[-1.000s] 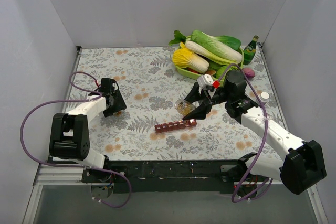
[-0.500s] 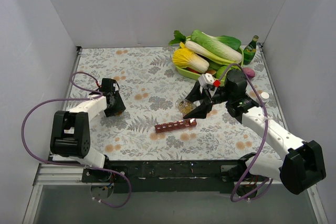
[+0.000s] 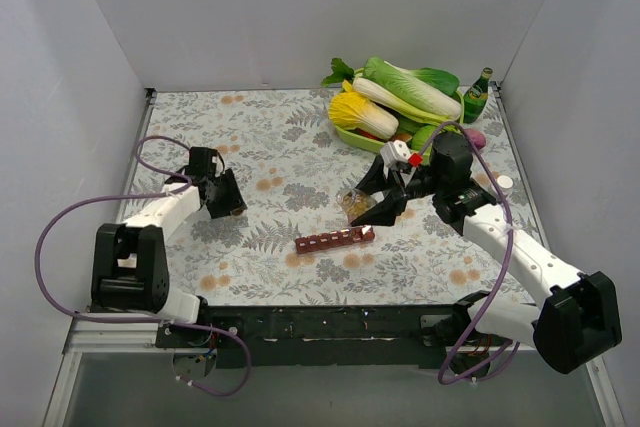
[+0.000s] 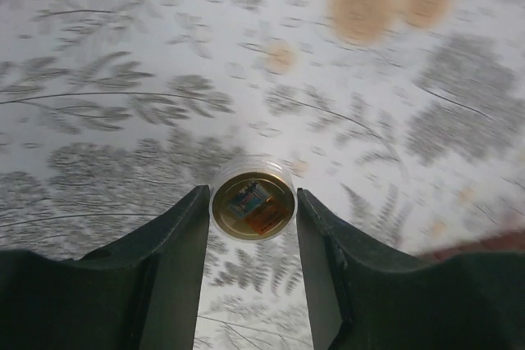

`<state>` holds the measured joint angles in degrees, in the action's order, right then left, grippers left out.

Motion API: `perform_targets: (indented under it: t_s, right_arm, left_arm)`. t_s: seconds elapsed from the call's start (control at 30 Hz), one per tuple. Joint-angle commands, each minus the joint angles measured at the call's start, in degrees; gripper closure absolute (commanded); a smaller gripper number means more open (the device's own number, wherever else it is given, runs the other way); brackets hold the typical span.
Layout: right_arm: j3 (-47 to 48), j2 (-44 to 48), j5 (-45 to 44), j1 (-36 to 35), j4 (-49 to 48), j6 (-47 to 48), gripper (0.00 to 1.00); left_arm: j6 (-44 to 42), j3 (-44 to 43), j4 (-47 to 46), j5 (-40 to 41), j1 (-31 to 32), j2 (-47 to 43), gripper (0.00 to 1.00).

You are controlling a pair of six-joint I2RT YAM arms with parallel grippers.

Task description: Sort the pills into containers

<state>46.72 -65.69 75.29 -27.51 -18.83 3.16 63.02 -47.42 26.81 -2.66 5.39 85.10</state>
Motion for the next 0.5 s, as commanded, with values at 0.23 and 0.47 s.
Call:
perform_targets:
  t_s: [0.23,0.47]
  right_arm:
    - [2.59,0.65,-4.18,0.44,16.45,15.91,0.99]
    - [3.46,-0.49,-8.57,0.52,18.74,17.58,0.99]
  left_arm:
    - [22.2,-0.22,-20.27,-49.01,2.69,-28.22,0.78]
    - [32.16,-2.24,-26.46,-46.05,13.4,-28.06,0.78]
